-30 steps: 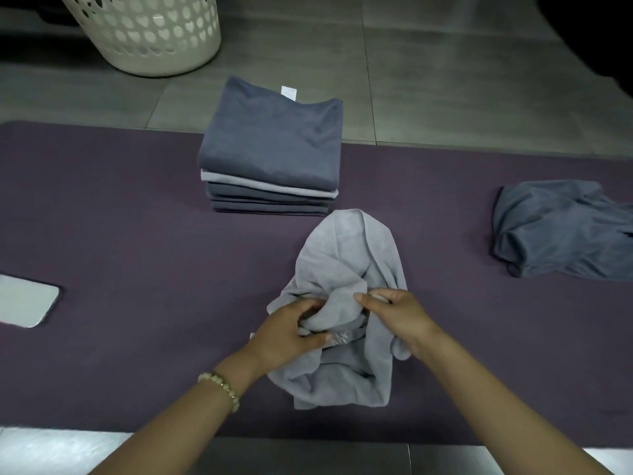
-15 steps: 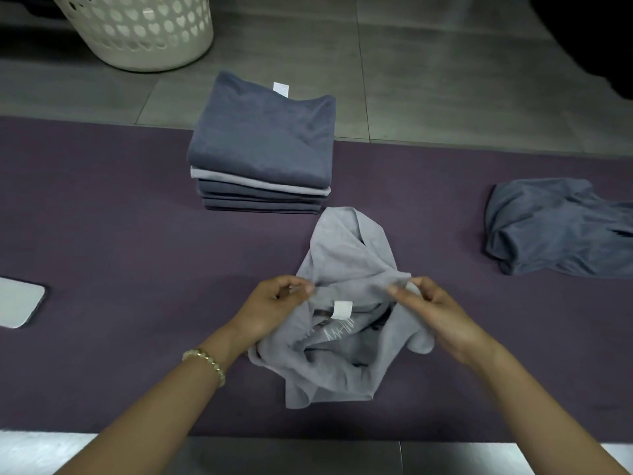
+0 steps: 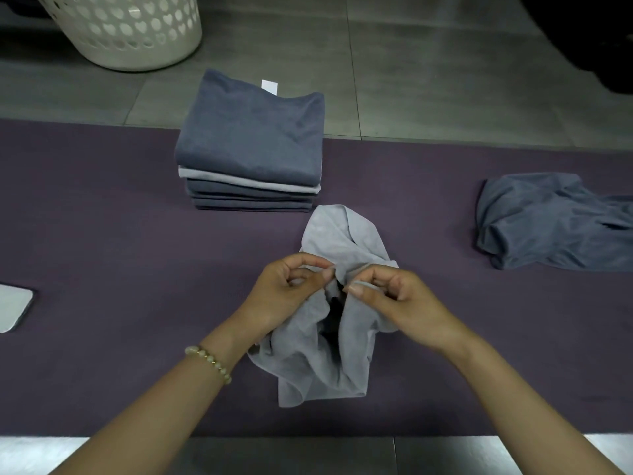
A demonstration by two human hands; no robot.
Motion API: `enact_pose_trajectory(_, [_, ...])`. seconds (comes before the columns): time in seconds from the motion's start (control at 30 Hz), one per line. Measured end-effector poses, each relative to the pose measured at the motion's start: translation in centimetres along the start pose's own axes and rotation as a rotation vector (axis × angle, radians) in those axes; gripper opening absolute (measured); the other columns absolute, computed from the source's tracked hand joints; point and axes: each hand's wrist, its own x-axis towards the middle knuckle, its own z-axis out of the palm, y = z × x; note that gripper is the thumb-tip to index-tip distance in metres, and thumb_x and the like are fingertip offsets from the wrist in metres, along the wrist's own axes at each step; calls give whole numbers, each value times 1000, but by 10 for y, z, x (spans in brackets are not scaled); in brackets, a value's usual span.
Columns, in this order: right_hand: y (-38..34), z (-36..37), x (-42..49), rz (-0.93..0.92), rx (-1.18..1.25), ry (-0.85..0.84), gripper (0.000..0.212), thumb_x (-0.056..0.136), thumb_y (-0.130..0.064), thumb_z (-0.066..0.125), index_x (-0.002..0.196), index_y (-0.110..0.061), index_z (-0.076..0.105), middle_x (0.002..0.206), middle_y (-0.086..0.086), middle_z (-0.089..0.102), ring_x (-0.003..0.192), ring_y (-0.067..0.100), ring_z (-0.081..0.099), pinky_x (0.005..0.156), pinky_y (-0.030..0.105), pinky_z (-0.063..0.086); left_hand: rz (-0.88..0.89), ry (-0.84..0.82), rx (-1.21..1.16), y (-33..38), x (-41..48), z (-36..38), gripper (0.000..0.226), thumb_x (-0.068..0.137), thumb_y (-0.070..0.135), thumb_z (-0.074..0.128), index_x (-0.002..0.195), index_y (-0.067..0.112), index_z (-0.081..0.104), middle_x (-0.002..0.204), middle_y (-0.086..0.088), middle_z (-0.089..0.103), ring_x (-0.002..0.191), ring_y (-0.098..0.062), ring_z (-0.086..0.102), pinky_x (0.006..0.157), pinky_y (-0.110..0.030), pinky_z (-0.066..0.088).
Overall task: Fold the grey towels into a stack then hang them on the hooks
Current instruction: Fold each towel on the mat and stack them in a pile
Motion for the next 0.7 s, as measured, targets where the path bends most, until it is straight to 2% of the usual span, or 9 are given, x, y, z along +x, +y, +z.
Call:
enact_pose_trajectory(0.07, [0, 0, -1, -17, 8, -3, 21, 79, -29, 66, 88, -12, 73, 91, 1, 73, 89, 12, 68, 83, 20, 51, 69, -8, 47, 1, -2, 2, 29, 76, 37, 65, 98, 19, 71, 73, -10, 71, 69, -17, 64, 73, -26, 50])
enact_pose_trajectory(0.13, [1, 0, -2, -27, 41, 4, 18, 77, -27, 68, 88, -15, 75, 101, -2, 73, 101, 10, 67, 88, 19, 50, 110, 36, 48, 2, -2, 3, 27, 76, 36, 66, 97, 19, 72, 74, -13, 71, 69, -17, 64, 71, -26, 50])
enact_pose_trajectory(0.23, [1, -2, -1, -50, 74, 74, 12, 74, -28, 69, 83, -25, 76, 120, -13, 64, 119, -2, 54, 90, 13, 45, 134, 82, 51, 4, -3, 4, 19, 76, 32, 68, 90, 19, 72, 66, -8, 69, 62, -12, 60, 64, -19, 48])
enact_pose_trajectory(0.3, [0, -2, 0, -45, 90, 77, 13, 75, -28, 68, 84, -22, 76, 124, -16, 61, 121, -5, 51, 88, 10, 44, 135, 54, 58, 5, -5, 6, 14, 79, 26, 68, 87, 15, 73, 65, 3, 70, 61, -7, 61, 62, -14, 48])
enact_pose_trajectory(0.37, [0, -2, 1, -51, 99, 80, 13, 74, -28, 69, 83, -23, 76, 119, -18, 64, 119, -3, 54, 87, 11, 45, 111, 39, 50, 5, -5, 7, 14, 82, 22, 67, 86, 11, 74, 71, 3, 72, 64, -12, 63, 65, -18, 51])
enact_pose_trajectory(0.4, [-1, -2, 1, -62, 91, 84, 13, 74, -27, 70, 83, -24, 77, 114, -19, 65, 116, -1, 56, 87, 13, 45, 99, 51, 42, 5, -5, 7, 15, 84, 22, 67, 86, 10, 74, 74, -2, 73, 68, -18, 65, 69, -26, 52])
enact_pose_trajectory(0.5, [-3, 0, 1, -89, 62, 66, 16, 73, -28, 71, 88, -26, 78, 96, -14, 58, 95, 3, 57, 84, 14, 44, 64, 91, 17, 4, -3, 8, 20, 88, 26, 64, 86, 9, 74, 82, -15, 72, 77, -31, 67, 79, -41, 53])
enact_pose_trajectory(0.6, [-6, 3, 2, -112, 42, 103, 19, 73, -29, 70, 91, -28, 77, 91, -8, 53, 86, 1, 53, 80, 13, 43, 13, 55, -14, 5, -5, 13, 20, 89, 27, 62, 91, 12, 75, 84, -12, 73, 82, -30, 68, 81, -33, 54])
enact_pose_trajectory(0.7, [-4, 5, 5, -96, 81, 207, 20, 73, -31, 68, 90, -26, 77, 88, -10, 55, 84, 0, 53, 79, 12, 43, 8, -1, -29, 7, -8, 18, 21, 90, 29, 58, 93, 17, 75, 78, -12, 69, 74, -15, 62, 74, -21, 52])
